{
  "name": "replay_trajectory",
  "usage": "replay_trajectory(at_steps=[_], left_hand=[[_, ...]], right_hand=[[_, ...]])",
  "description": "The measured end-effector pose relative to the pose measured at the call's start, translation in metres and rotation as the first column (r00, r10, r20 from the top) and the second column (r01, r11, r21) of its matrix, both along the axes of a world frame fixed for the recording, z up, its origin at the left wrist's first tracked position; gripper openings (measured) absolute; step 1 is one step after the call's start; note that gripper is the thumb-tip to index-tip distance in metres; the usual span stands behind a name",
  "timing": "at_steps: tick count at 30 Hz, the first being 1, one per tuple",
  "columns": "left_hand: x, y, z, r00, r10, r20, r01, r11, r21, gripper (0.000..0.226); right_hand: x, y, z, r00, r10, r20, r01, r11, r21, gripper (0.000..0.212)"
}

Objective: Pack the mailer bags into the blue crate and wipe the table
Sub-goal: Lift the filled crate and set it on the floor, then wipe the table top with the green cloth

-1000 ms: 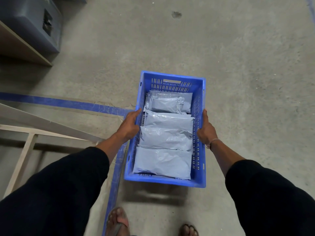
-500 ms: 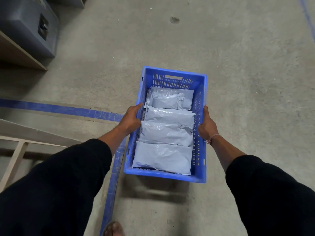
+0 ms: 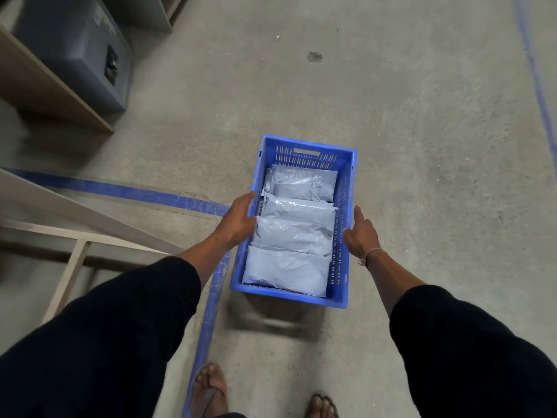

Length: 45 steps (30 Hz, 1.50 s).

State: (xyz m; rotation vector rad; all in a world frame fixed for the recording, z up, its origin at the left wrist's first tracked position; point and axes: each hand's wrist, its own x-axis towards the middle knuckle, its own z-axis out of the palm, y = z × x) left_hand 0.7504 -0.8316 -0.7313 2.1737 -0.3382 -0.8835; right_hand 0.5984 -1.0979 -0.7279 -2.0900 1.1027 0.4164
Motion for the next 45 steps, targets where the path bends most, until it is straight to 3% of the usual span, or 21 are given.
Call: replay_trajectory(at_steps=[6, 13, 19, 24, 29, 39, 45], left_hand=[[-0.051, 0.011, 0.14, 0.988, 0.153, -0.036, -0.153, 0.988, -0.016, 0.069], [-0.118, 0.023, 0.353, 0.99, 0.139, -0.003, -0.138, 0.986, -0.091, 0.071], [-0.156, 0.058, 0.54, 0.98, 0.153, 0.127, -0.117, 0.961, -0.25, 0.069], [-0.164, 0.101, 0.639, 0.948, 0.173, 0.266, -0.068, 0.93, -0.362, 0.069], [-0.161, 0.159, 0.695, 0.906, 0.234, 0.354, -0.056, 0.892, -0.449, 0.067], [-0.175, 0.3, 0.701, 0.786, 0.528, 0.321, -0.336, 0.801, -0.495, 0.055], [-0.199, 0.364, 0.686, 0.629, 0.691, 0.356, -0.538, 0.717, -0.444, 0.051]], right_hand=[[-0.001, 0.018, 0.152, 0.996, 0.051, 0.078, -0.053, 0.998, 0.026, 0.072], [-0.006, 0.062, 0.367, 0.96, 0.187, 0.206, -0.192, 0.981, 0.005, 0.073], [-0.017, 0.114, 0.546, 0.897, 0.236, 0.375, -0.241, 0.97, -0.034, 0.075], [-0.011, 0.158, 0.633, 0.795, 0.246, 0.554, -0.271, 0.962, -0.038, 0.079], [0.002, 0.21, 0.677, 0.705, 0.23, 0.671, -0.311, 0.95, 0.001, 0.078], [0.035, 0.344, 0.698, 0.563, 0.391, 0.729, -0.546, 0.837, -0.027, 0.073], [0.062, 0.41, 0.688, 0.379, 0.627, 0.68, -0.732, 0.653, -0.194, 0.054]])
